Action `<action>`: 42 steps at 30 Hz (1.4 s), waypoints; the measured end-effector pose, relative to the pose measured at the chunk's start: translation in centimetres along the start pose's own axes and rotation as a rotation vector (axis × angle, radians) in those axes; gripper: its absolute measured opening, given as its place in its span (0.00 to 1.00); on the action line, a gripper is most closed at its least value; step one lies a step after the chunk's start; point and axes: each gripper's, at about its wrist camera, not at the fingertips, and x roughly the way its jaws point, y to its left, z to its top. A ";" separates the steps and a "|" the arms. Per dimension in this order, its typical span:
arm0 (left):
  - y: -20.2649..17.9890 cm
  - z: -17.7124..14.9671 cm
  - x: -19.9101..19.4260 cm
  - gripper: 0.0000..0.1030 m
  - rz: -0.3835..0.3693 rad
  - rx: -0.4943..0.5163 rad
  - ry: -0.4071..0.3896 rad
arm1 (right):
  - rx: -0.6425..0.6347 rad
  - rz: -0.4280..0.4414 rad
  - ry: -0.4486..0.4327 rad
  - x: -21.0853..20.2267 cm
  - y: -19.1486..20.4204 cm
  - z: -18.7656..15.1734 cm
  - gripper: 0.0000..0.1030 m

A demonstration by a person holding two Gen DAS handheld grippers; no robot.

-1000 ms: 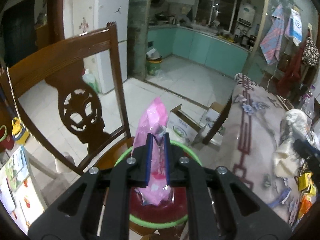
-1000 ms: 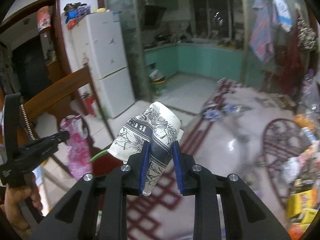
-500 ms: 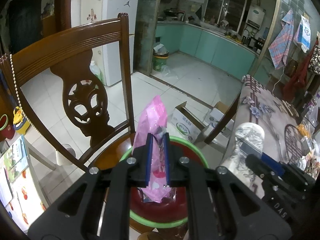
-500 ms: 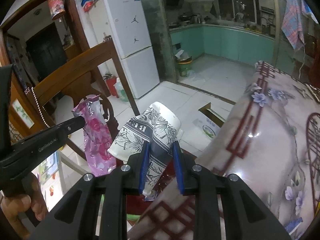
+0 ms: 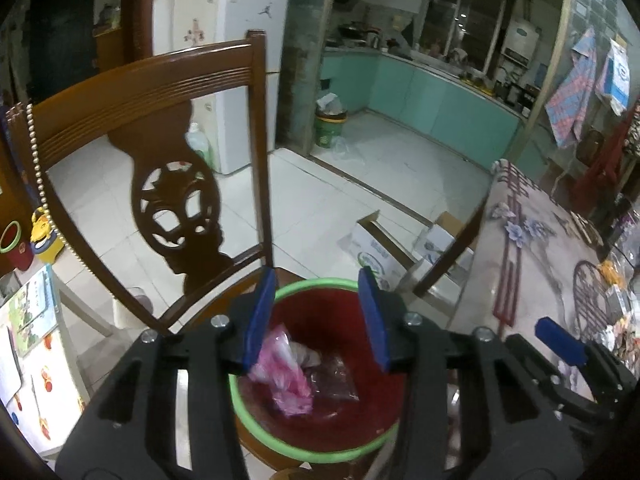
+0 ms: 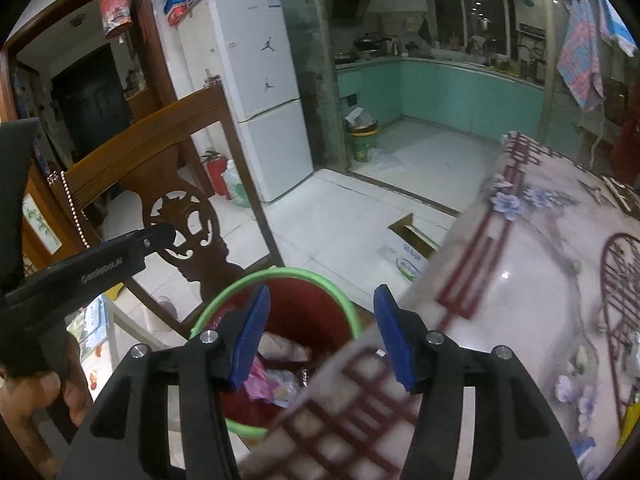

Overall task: Collect trash
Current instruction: 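Open both tools to drop the cup and pink bag into the bucket, then move both tools back to the table and grasp the orange bag with the left tool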

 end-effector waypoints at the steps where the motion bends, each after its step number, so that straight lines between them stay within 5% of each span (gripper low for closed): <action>1: -0.6 0.0 -0.1 0.40 -0.013 0.011 0.001 | 0.008 -0.011 -0.003 -0.8 -0.7 -0.2 0.52; 18: -13.5 -2.3 -1.2 0.50 -0.197 0.212 0.036 | 0.030 -0.309 0.008 -15.0 -14.4 -6.0 0.65; 21: -16.7 -3.0 -1.7 0.53 -0.234 0.264 0.036 | 0.024 -0.371 0.049 -17.2 -17.2 -7.2 0.85; 23: -18.8 -3.7 -1.9 0.54 -0.258 0.298 0.040 | 0.032 -0.435 0.069 -18.4 -18.9 -8.6 0.85; 26: -21.8 -4.9 -2.0 0.54 -0.283 0.354 0.061 | 0.149 -0.501 0.060 -20.2 -22.6 -11.3 0.85; 32: -26.4 -7.5 -3.4 0.57 -0.376 0.416 0.086 | 0.487 -0.458 -0.032 -24.5 -29.2 -13.3 0.85; 38: -32.7 -12.3 -5.3 0.58 -0.565 0.534 0.178 | 0.581 -0.448 -0.032 -25.3 -31.2 -14.3 0.85; 42: -36.7 -17.6 -7.3 0.70 -0.751 0.667 0.299 | 0.578 -0.496 -0.028 -25.7 -31.5 -14.4 0.88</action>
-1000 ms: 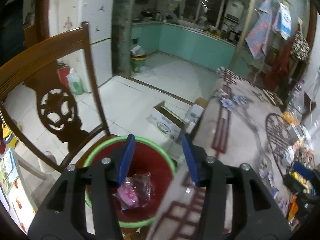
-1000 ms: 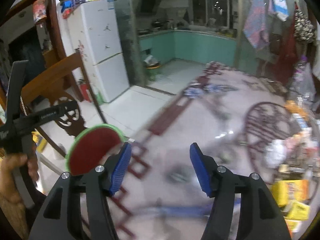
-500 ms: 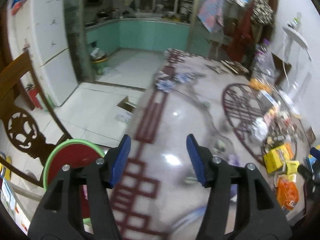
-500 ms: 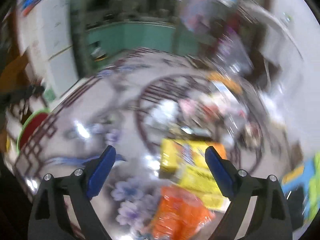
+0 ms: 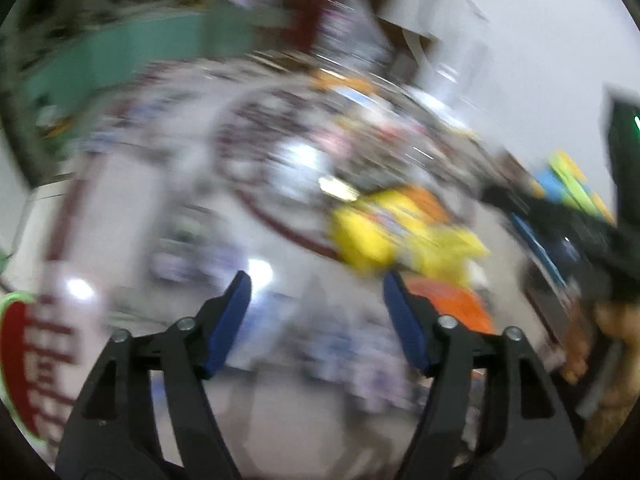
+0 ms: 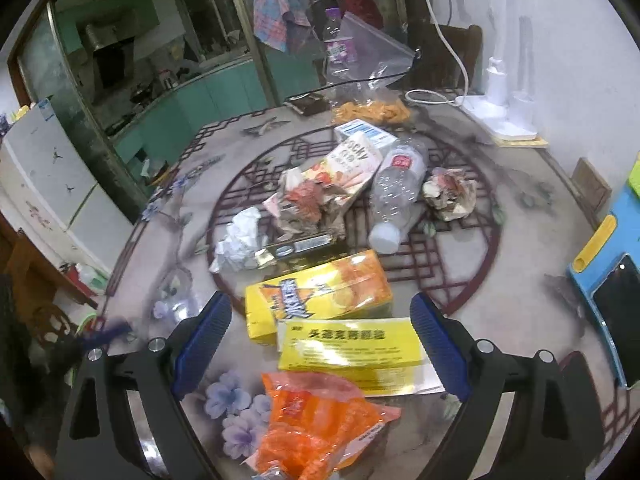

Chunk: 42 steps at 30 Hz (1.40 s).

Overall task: Collect trash
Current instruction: 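Move both tools back to the table and grasp the orange bag with the left tool, then grasp and lift the yellow medicine box with the right tool while the left tool holds the orange bag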

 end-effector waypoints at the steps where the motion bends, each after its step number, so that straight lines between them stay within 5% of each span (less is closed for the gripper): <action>1: -1.1 -0.3 0.4 0.72 -0.035 0.023 0.017 | 0.011 -0.010 -0.010 -0.2 -0.3 0.2 0.89; 6: -5.4 -1.6 1.9 0.89 -0.149 0.092 0.051 | 0.118 -0.014 -0.076 -1.6 -2.8 0.6 0.89; 11: -6.8 -2.7 5.3 0.87 -0.184 0.066 0.161 | 0.193 0.002 -0.058 -1.5 -4.4 0.7 0.89; 13: -6.7 -3.4 6.4 0.70 -0.170 0.073 0.205 | 0.184 0.011 -0.042 -1.2 -4.1 0.6 0.89; 14: -6.3 -3.5 6.6 0.53 -0.172 0.063 0.222 | 0.176 0.012 -0.039 -1.1 -3.9 0.6 0.90; 17: -5.1 -3.2 6.4 0.44 -0.193 0.000 0.230 | 0.147 0.011 -0.016 -0.6 -3.0 0.3 0.90; 24: -1.5 -1.5 0.8 0.41 -0.149 -0.043 0.097 | 0.134 -0.019 0.084 1.5 -2.8 -0.5 0.90; 31: 3.9 0.3 -3.6 0.41 0.041 -0.105 -0.070 | 0.114 -0.089 0.195 4.0 -3.3 -1.4 0.93; 37: 7.2 0.6 -4.7 0.42 0.087 -0.179 -0.096 | 0.204 0.199 0.398 6.9 -2.4 -4.3 0.93; 39: 7.8 0.5 -5.2 0.42 0.108 -0.190 -0.111 | 0.174 0.300 0.415 6.8 -0.9 -4.7 0.93; 42: 8.5 0.7 -5.6 0.42 0.127 -0.200 -0.122 | 0.110 0.305 0.349 5.7 0.2 -4.1 0.93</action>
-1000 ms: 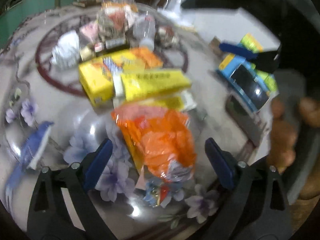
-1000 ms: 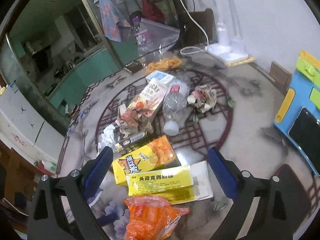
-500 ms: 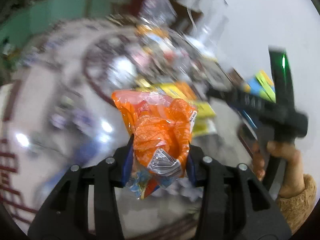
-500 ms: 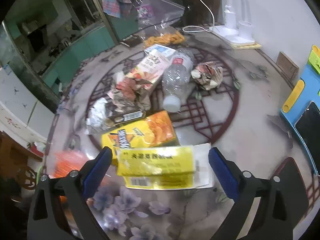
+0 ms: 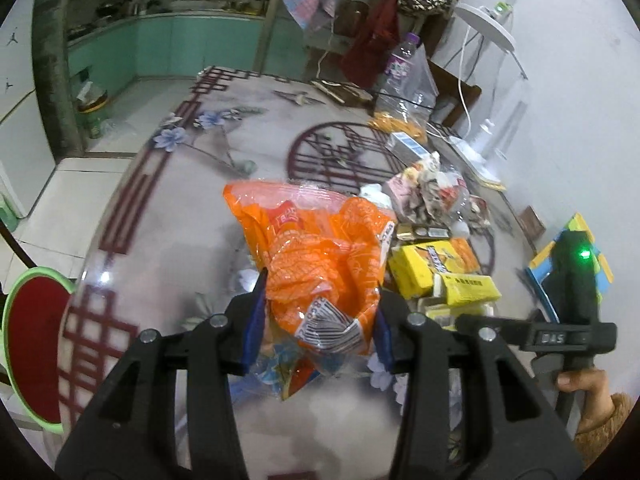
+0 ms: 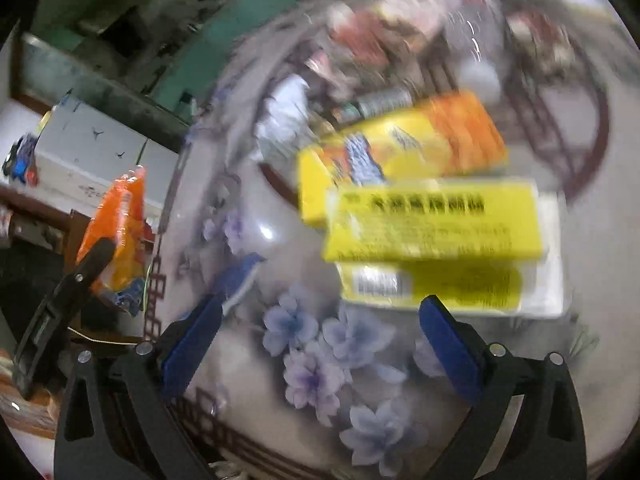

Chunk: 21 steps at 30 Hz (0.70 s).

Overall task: Collect trash
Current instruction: 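Grasp and lift the yellow medicine box with the right tool while the left tool holds the orange bag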

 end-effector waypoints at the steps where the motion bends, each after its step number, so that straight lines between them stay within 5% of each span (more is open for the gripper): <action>1: 0.1 0.0 -0.1 0.42 0.002 -0.004 -0.001 | -0.023 -0.064 -0.055 -1.0 0.1 0.2 0.93; 5: 0.4 -0.1 0.0 0.43 0.001 -0.009 0.012 | -0.068 -0.330 -0.140 -2.8 -0.5 0.8 0.93; 7: 0.4 -0.1 0.1 0.42 0.004 -0.004 0.018 | -0.146 -0.335 -0.074 -2.2 -0.4 1.6 0.93; 12: 0.7 0.0 0.4 0.43 0.010 -0.009 0.024 | -0.601 -0.423 0.097 0.1 1.5 2.0 0.93; 18: 0.0 0.1 1.0 0.43 0.005 0.008 0.035 | -0.619 -0.407 0.248 3.2 -0.4 2.6 0.91; 21: 0.1 0.1 0.9 0.43 0.021 0.017 0.028 | -0.509 -0.267 0.269 3.2 -1.3 2.7 0.74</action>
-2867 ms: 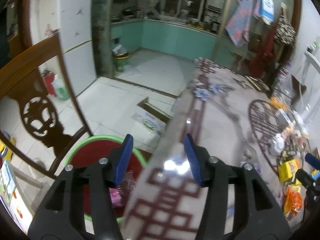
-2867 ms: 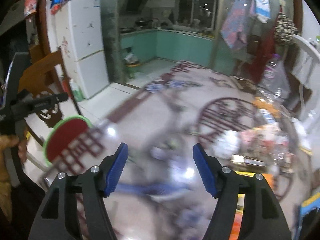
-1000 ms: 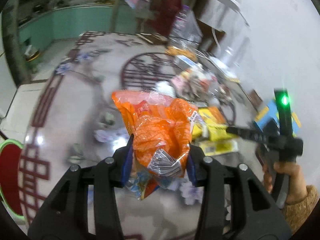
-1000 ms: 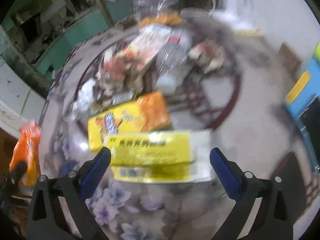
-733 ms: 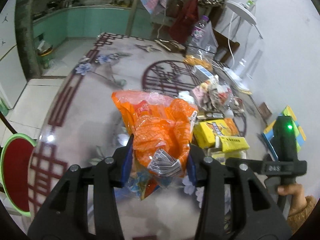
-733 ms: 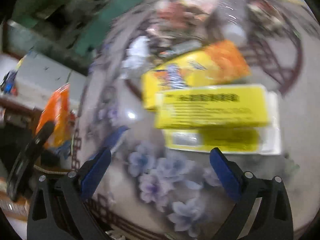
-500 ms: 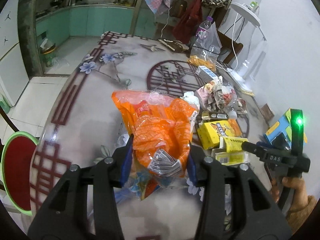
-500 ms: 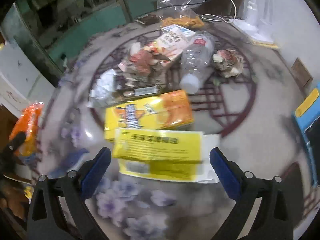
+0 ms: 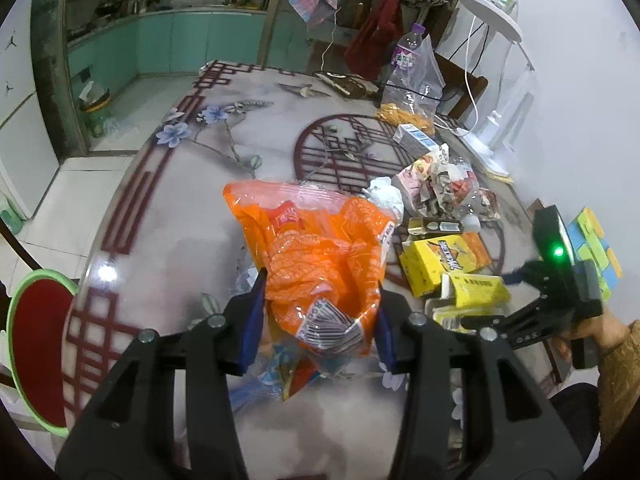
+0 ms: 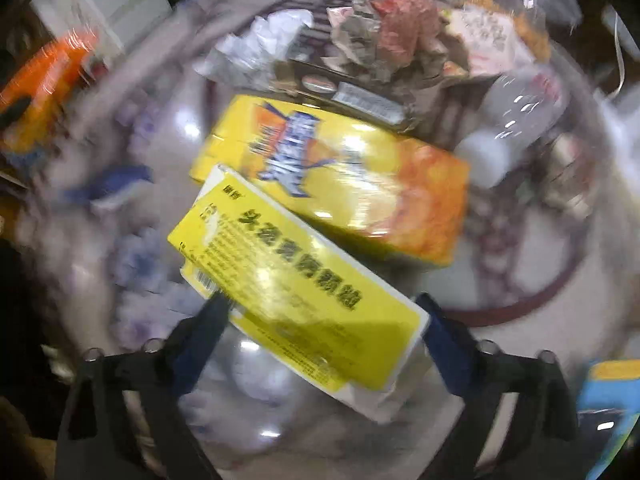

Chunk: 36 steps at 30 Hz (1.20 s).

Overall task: Collect trash
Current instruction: 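Grasp and lift the yellow medicine box with the right tool while the left tool holds the orange bag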

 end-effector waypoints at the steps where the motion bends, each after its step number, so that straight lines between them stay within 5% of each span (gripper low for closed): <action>1: 0.1 0.1 0.0 0.43 0.001 -0.006 0.000 | 0.006 0.028 -0.009 -0.1 0.2 -0.1 0.70; 5: 0.3 0.1 -0.1 0.43 0.017 -0.010 -0.003 | -0.010 0.059 -0.009 -0.2 2.7 0.1 0.27; 8: 0.4 0.3 -0.5 0.43 0.019 -0.014 -0.018 | 0.009 0.098 -0.040 -0.8 4.2 0.1 0.19; 11: 0.5 0.4 -0.8 0.43 0.027 -0.012 -0.031 | 0.015 0.125 -0.068 -1.5 5.6 -0.2 0.19; 12: 0.6 0.4 -0.9 0.43 0.027 -0.012 -0.032 | 0.006 0.122 -0.067 -1.8 5.9 -0.3 0.27; 13: 0.6 0.4 -1.0 0.43 0.026 -0.013 -0.033 | -0.001 0.116 -0.065 -1.7 6.3 -0.4 0.38; 14: 0.6 0.5 -1.0 0.43 0.026 -0.014 -0.035 | -0.001 0.108 -0.063 -1.6 6.5 -0.3 0.72; 15: 0.7 0.5 -1.2 0.43 0.027 -0.015 -0.038 | 0.001 0.087 -0.076 -1.6 6.6 -0.3 0.80; 25: 0.7 0.4 -1.3 0.43 0.025 -0.015 -0.037 | 0.037 0.054 -0.121 -1.1 6.4 1.2 0.76; 31: 0.5 0.3 -1.0 0.43 0.035 -0.007 -0.028 | -0.054 0.021 -0.114 0.1 8.6 1.7 0.40; 36: 0.7 0.5 -0.9 0.43 0.040 -0.014 -0.030 | -0.049 0.054 -0.159 -0.7 9.4 1.3 0.37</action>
